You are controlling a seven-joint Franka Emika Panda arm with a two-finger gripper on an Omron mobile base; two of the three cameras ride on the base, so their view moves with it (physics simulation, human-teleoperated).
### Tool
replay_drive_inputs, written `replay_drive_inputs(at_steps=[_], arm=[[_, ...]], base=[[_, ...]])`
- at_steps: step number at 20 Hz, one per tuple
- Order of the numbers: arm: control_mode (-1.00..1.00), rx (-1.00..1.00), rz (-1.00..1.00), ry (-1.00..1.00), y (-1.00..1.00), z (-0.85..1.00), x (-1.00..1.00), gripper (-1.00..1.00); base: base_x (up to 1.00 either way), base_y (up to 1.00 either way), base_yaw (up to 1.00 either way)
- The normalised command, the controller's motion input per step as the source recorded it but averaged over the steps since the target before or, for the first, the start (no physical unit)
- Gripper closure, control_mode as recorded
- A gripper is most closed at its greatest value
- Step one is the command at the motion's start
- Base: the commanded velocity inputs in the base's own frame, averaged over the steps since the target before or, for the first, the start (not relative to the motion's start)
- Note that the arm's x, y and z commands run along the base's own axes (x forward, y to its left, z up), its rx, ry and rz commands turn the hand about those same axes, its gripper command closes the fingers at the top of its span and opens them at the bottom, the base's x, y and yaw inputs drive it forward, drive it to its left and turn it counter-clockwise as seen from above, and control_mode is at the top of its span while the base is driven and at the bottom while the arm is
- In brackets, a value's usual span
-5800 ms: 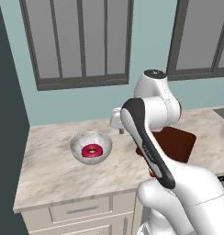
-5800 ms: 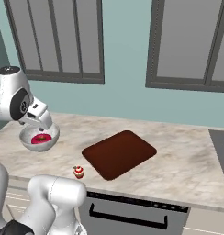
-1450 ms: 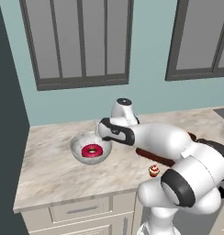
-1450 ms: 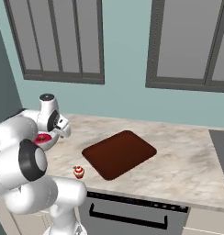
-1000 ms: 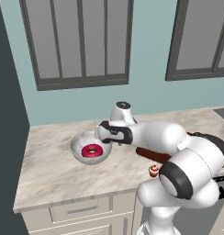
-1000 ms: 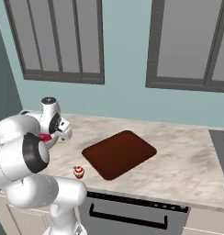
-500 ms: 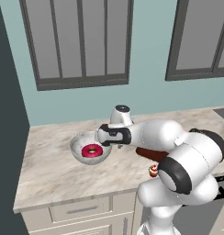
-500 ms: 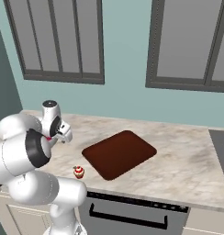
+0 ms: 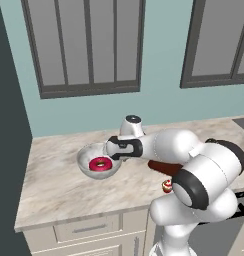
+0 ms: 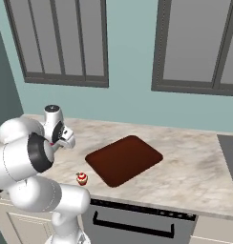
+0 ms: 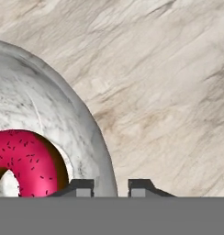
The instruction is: Place the bowl with donut and the cupcake onto the tray.
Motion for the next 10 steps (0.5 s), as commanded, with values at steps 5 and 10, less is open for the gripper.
replay_drive_inputs(at_steps=[5, 10], arm=[[-1.00, 0.00, 0.00, 0.00, 0.00, 0.01, 0.00, 1.00], [-1.00, 0.00, -0.11, 0.00, -0.01, 0.29, 0.00, 1.00]], base=[[0.00, 0.00, 0.00], [0.00, 0.00, 0.00]])
